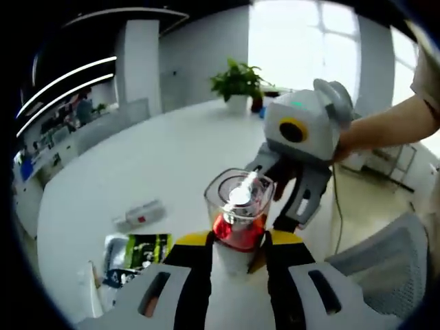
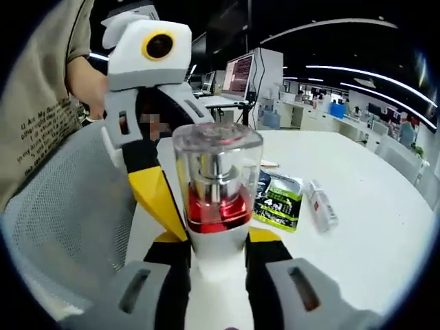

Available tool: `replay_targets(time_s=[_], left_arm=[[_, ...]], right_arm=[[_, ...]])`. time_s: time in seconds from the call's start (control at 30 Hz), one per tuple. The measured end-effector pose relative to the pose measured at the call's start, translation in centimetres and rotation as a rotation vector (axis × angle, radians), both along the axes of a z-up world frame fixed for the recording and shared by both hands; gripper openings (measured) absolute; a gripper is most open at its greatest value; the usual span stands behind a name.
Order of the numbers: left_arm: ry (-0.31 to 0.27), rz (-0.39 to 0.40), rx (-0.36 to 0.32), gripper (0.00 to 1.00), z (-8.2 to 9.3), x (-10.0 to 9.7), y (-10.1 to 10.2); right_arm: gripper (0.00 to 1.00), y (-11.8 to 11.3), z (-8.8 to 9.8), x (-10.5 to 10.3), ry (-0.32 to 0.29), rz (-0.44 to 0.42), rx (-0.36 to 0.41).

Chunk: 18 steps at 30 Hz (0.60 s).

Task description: Arrange the skincare products in the storage area until every visible bottle or jar stands upright without overlapping.

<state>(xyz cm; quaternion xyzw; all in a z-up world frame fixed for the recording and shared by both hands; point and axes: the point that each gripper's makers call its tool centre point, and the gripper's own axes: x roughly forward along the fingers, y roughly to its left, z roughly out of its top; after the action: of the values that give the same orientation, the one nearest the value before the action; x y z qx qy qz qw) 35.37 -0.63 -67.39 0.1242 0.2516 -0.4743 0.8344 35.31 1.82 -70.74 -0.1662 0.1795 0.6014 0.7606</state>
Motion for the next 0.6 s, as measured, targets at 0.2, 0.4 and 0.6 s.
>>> replay_targets(time_s=[0.2,0.4,0.6], left_arm=[[-0.001,-0.022,-0.001,0.26,0.1,1.4,-0.4],[0.001,-0.034,-0.004,0.26,-0.1,3.1,-0.9],[0.001,-0.053,-0.008,0.26,-0.1,5.0,-1.7]], right_arm=[[0.29,-0.5,0.0,1.7,0.008,-0.011,0.013],[0.29,-1.0,0.0,3.1,0.034,0.000,0.020],[0.30,-1.6,0.2,4.9,0.029,-0.022,0.028]])
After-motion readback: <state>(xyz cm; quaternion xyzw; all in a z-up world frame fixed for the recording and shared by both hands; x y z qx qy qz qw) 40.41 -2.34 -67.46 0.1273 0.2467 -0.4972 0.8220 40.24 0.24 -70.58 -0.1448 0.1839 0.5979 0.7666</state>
